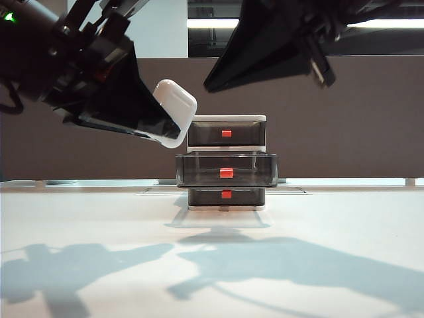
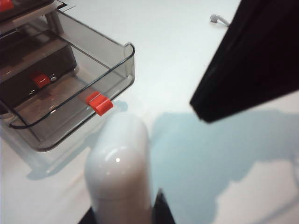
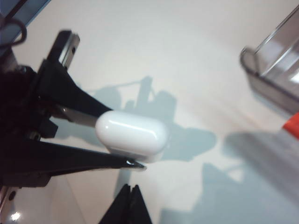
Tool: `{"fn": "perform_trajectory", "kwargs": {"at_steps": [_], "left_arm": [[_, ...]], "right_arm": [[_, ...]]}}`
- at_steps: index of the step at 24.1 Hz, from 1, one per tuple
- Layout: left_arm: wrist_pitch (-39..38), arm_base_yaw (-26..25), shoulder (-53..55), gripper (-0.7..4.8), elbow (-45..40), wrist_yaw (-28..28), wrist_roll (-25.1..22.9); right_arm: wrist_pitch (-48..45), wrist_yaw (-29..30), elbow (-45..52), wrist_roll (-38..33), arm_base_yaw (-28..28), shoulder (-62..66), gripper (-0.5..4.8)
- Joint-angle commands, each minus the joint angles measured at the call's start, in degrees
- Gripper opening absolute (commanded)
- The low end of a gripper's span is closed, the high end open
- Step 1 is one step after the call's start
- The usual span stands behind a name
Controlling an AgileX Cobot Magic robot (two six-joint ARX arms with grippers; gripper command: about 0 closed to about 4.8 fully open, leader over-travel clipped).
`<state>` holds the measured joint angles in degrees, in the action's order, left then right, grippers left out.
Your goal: Pick up the earphone case on the table, open the lid, insert the wireless earphone on the table into it, close the lid, put the earphone case into the second layer of the drawer, and finally close the drawer.
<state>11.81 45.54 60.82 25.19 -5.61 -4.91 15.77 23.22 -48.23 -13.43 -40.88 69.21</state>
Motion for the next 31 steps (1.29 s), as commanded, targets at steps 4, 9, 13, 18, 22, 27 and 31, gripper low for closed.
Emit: {"fn": "perform_trajectory", "kwargs": {"at_steps": [4,9,13,18,22,27,31], "left_arm": [[2.36,0.02,-0.2,0.12,0.11,0.02,-6.16],[4.2,0.04,-0.2,0.12,0.11,0.02,-7.34],[5.2,0.04,-0.2,0.12,0.11,0.04,-9.97],[5.25,0.04,-0.2,0.12,0.11,0.02,-12.61],[5.49,0.04,-0.2,0.12,0.11,0.02,-14.4],[5.49,0.04,-0.2,0.12,0.11,0.02,-14.82],[5.49,0.04,-0.2,0.12,0.11,0.04,-14.82]], "right_arm": [[-2.75,3.52,-0.37,-0.07,-0.2,2.4,-0.05],[-4.22,3.93,-0.42,-1.16,-0.2,2.78,-0.05],[-4.26,4.0,-0.42,-1.16,-0.2,2.78,-0.05],[-4.98,3.89,-0.42,-1.16,-0.17,2.78,-0.06],[-6.21,3.91,-0.42,-1.55,-0.17,3.1,-0.05],[-7.76,3.65,-0.46,-1.55,-0.17,3.76,-0.05],[-9.16,3.45,-0.5,-1.55,-0.07,3.76,-0.05]]}}
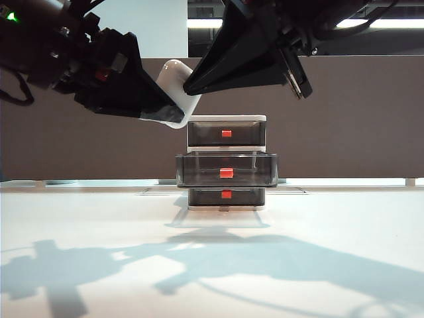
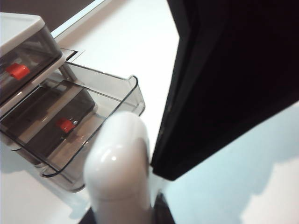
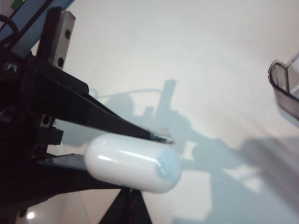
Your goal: Pick up the earphone case on the table, open the lid, insert the wireless earphone on the table into it, close the lid, put the earphone case into the second layer of the drawer, and finally close the drawer.
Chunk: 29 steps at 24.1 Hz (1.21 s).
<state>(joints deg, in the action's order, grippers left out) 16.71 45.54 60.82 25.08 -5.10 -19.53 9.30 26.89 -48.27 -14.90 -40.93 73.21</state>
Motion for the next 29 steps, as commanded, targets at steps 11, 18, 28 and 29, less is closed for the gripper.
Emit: {"fn": "perform_trajectory", "kwargs": {"at_steps": [11,18,28,29], "left_arm": [[0.57,0.04,-0.2,0.12,0.2,-0.48,-0.17],[0.57,0.04,-0.2,0.12,0.2,-0.46,-0.15],[0.57,0.04,-0.2,0.12,0.2,-0.48,-0.17],[0.57,0.04,-0.2,0.12,0.2,-0.46,-0.17]], "right_arm": [[-3.61,-0.22,-0.55,-0.09,0.02,-0.28,-0.06],[-4.02,-0.35,-0.55,-0.07,0.04,-0.33,-0.06],[-5.44,-1.31,-0.57,-0.07,0.81,-1.11,-0.06],[-5.46,-1.36,-0.57,-0.07,0.98,-1.2,-0.06]]}}
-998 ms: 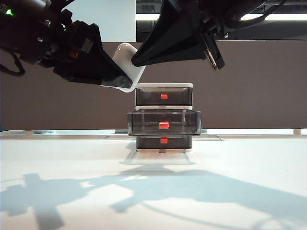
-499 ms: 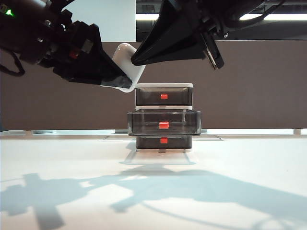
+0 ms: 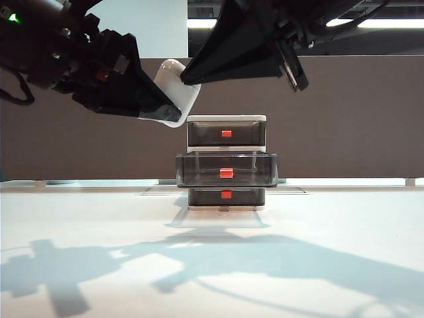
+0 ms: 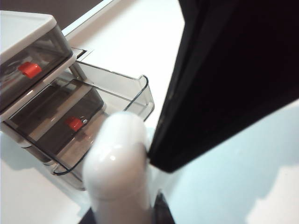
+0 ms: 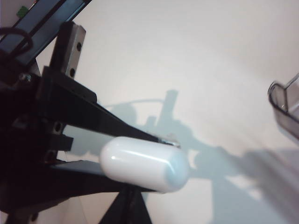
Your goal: Pick up the earphone case on the table, open the lid, insert the wireless earphone on the table into it, close the lid, put the earphone case into the second layer of the drawer, and finally close the drawer.
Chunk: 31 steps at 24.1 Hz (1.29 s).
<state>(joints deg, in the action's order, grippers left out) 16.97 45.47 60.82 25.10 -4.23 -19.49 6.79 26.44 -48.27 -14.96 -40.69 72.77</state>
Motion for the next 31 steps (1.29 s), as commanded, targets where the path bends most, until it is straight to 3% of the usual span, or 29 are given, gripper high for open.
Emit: {"fn": "perform_trajectory", "kwargs": {"at_steps": [1,15,18,21,24,31], "left_arm": [[0.31,0.11,-0.2,0.12,0.17,-1.36,-0.22],[0.33,0.11,-0.2,0.12,0.17,-1.33,-0.2],[0.42,0.11,-0.2,0.12,0.17,-1.36,0.2],[0.81,0.11,-0.2,0.12,0.17,-1.33,3.15],[2.29,0.11,-0.24,0.12,0.2,-1.36,9.46],[3.87,0.11,-0.28,0.12,0.44,-1.33,20.11]], "right_arm": [[-3.1,-0.83,-0.57,0.0,1.11,-0.83,-0.06],[-6.47,-1.25,-0.57,0.02,2.56,-0.94,-0.06],[-8.0,-4.22,-0.57,0.02,2.54,-1.11,-0.06],[-7.78,-8.17,-0.57,0.02,2.56,-1.75,-0.06],[-5.29,-11.41,-0.57,0.02,2.64,-3.13,-0.06],[5.73,-15.69,-1.01,0.04,4.28,-6.67,-0.06]]}}
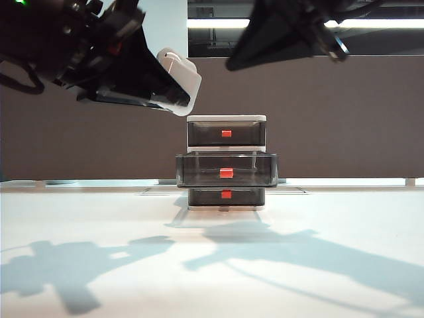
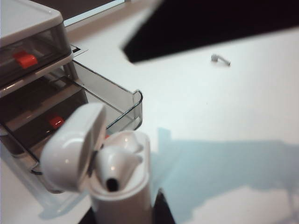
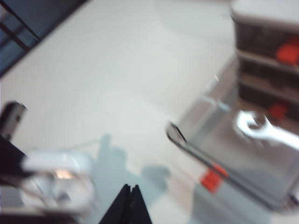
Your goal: Pick up the earphone case on the table, open the lid, insert the wireless earphone on the table into it, close the lid, put the earphone case into the second layer of the drawer, and finally close the drawer.
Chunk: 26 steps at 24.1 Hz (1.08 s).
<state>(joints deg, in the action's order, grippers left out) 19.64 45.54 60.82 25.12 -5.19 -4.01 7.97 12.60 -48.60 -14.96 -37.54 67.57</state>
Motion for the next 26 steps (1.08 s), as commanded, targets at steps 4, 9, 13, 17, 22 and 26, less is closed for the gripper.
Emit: {"fn": "perform_trajectory", "kwargs": {"at_steps": [4,9,13,17,22,26], "left_arm": [[0.98,0.04,-0.28,0.12,0.74,-0.39,8.74],[0.94,0.04,-0.28,0.12,0.94,-0.39,12.68],[0.31,0.04,-0.28,0.12,0.94,-0.37,13.05],[-0.22,0.04,-0.28,0.12,0.94,-0.39,13.05],[-0.28,0.04,-0.28,0.12,0.94,-0.39,13.03],[-0.31,0.04,-0.28,0.12,0.94,-0.37,13.03]], "right_arm": [[10.32,-2.45,-1.05,0.13,4.66,-3.72,-0.06],[20.46,-2.71,-2.14,3.8,11.28,-6.16,-0.05],[28.68,-4.13,-4.2,7.08,17.55,-6.12,-0.06],[33.07,-4.17,-5.09,8.09,22.69,-6.12,-0.06],[39.5,-3.96,-5.22,10.91,30.45,-5.77,-0.05],[43.32,-4.04,-5.27,15.21,34.47,-4.44,-0.05]]}}
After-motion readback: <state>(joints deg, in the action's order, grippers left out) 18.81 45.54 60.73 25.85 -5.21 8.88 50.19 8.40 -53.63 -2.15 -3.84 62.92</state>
